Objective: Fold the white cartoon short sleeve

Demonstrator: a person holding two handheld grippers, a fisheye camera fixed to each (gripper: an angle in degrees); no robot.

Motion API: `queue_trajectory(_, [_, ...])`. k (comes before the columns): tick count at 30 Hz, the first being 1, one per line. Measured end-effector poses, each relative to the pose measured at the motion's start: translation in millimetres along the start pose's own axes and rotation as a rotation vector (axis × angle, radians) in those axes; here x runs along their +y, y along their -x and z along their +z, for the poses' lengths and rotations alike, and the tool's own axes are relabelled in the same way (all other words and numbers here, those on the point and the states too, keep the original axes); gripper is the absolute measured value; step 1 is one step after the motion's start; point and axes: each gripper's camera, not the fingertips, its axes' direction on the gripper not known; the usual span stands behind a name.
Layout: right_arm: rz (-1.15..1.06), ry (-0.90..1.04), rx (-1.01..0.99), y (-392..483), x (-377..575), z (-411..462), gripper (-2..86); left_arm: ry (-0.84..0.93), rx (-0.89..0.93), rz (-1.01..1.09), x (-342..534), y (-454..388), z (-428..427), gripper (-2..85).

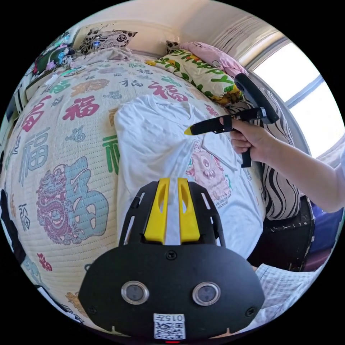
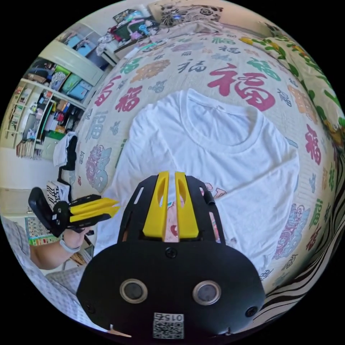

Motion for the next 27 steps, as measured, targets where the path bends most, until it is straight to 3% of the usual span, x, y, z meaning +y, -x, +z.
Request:
queue_trajectory(4, [-0.031,0.151,0.131,0.1,7.1,18.8,-0.3,0.156,-0.006,0.023,-16.2,0.7,48.8,2.1])
queue_trajectory(8, [0.031,0.148,0.166,-12.7,27.8,3.7,-0.8,0.192,-0.007,0.09,-23.6,-4.2,54.8,0.0])
queue_trajectory(14, [-0.002,-0.027,0.013,-12.0,33.5,-30.0,-0.6,0.144,0.091,0.109,-51.6,-1.5,48.9,1.9])
queue_trajectory(18, [-0.024,0.047,-0.027,-8.7,22.1,-17.1,-0.7,0.157,0.043,0.145,-78.7,-5.6,64.3,4.7])
queue_trajectory(20, [-0.024,0.088,-0.016,-12.5,24.7,-12.3,-0.8,0.275,0.016,0.182,-86.6,-2.5,95.7,4.2])
queue_trajectory(23, [-0.047,0.132,-0.051,-25.2,33.8,-27.5,-0.6,0.308,0.031,0.271,-95.9,1.5,101.8,3.2])
queue_trajectory(27, [-0.068,0.047,-0.004,-56.4,44.9,-69.8,1.3,0.307,0.03,0.339,-126.8,16.7,89.2,4.8])
